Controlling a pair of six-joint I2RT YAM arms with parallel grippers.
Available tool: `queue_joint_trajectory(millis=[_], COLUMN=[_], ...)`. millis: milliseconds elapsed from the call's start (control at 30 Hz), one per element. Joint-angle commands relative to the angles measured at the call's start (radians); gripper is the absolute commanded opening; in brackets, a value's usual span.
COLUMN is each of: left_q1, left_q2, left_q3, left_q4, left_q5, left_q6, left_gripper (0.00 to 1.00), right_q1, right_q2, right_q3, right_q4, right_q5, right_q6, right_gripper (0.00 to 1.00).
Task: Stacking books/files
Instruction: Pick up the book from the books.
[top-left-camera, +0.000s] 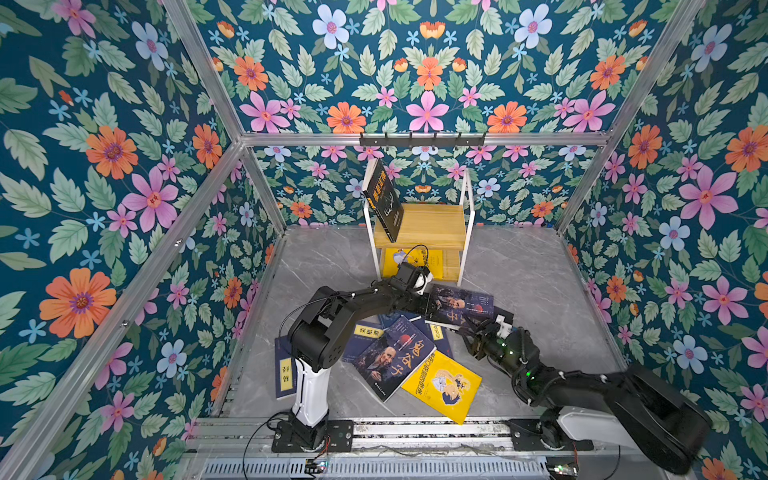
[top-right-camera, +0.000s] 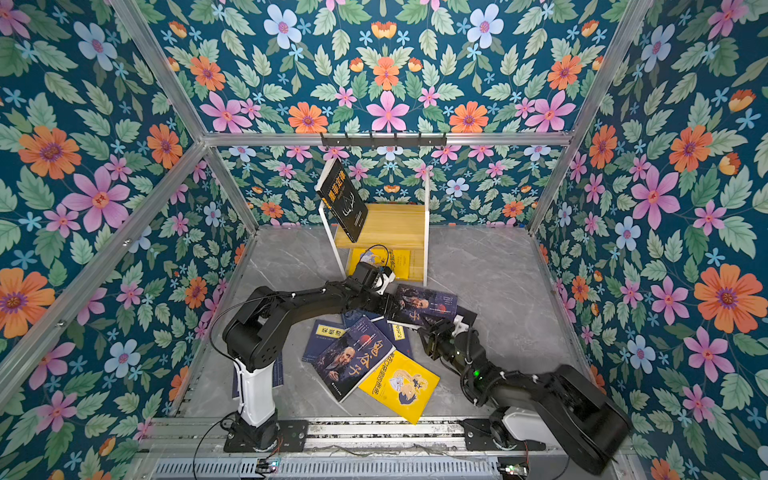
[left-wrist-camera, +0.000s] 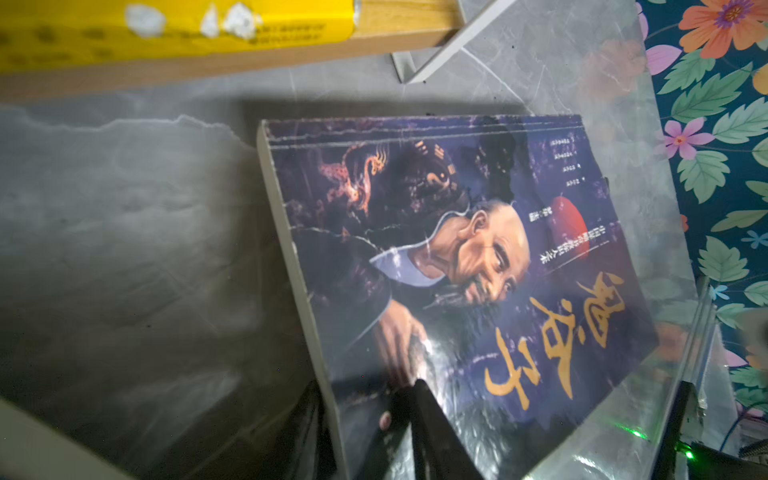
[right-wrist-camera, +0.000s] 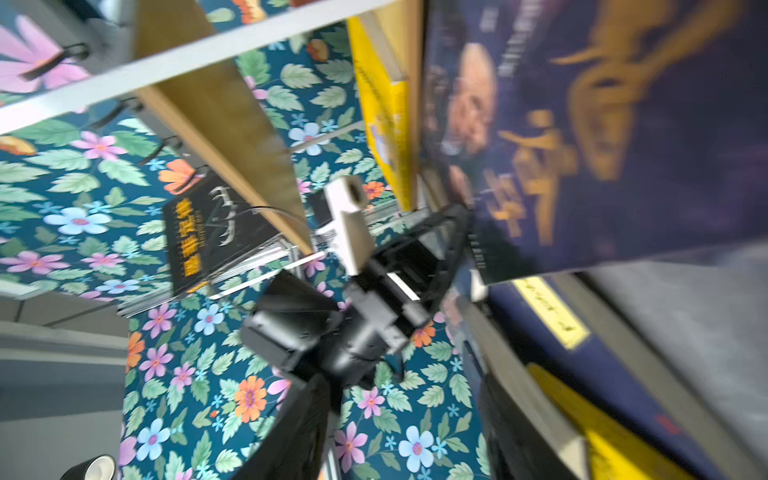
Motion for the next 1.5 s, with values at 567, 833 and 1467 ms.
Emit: queue_joint_trajectory(millis=[567,833,1467], left_q1=[-0.011,-0.02,-0.029], left_q2=[-0.007,0.001,0.004], left_q3=[-0.029,-0.026,-0.047], left_q4=[-0.036,-0.028,-0.016], left_q5=[0.001,0.022,0.037], left_q6=[0.022,0.023,0.018], left_gripper=[0.24,0.21,0.15], right_q1=[-0.601,-0.604,-0.674], right_q2=[-0.078,0.084,0.223], right_q3=[0.376,0.423,0.368], right_q4=[-0.957,-1.016,-1.016], right_q5=[-0.547,-0.564,-0.733], right_q6=[-0.725,-0.82,-0.998], right_gripper=[0.78,0.78,0.77])
